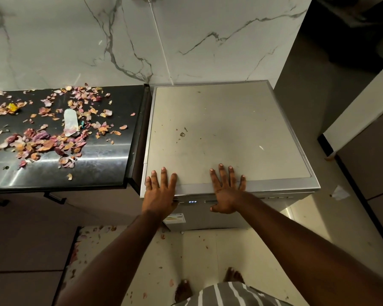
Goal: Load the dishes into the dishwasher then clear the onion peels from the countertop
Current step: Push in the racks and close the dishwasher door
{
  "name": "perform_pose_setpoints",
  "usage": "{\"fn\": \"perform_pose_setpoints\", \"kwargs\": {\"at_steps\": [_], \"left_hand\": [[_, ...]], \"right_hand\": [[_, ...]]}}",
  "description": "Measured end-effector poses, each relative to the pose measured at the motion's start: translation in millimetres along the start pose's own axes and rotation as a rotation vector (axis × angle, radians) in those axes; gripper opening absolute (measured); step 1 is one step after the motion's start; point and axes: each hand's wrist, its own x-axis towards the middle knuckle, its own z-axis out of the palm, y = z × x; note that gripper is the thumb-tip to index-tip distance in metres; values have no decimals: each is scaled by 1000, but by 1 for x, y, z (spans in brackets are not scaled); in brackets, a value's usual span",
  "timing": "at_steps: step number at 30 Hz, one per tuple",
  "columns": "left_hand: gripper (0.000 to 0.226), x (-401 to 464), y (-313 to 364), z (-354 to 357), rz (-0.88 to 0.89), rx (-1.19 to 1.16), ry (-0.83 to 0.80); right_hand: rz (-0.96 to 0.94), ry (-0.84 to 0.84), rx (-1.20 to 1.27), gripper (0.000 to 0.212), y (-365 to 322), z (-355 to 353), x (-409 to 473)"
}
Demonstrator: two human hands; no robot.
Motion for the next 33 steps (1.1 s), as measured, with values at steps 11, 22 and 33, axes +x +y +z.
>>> {"fn": "perform_pose_setpoints", "kwargs": {"at_steps": [11, 22, 33], "left_hand": [[107, 3, 5, 9, -26, 11, 52], [113, 5, 8, 15, -37, 34, 70], [103, 1, 13, 5, -78, 73, 41]], "right_hand": [[-9, 3, -1, 132, 0, 1, 1], [3, 24, 7, 131, -1, 3, 2], [2, 38, 6, 132, 0, 4, 1]]}}
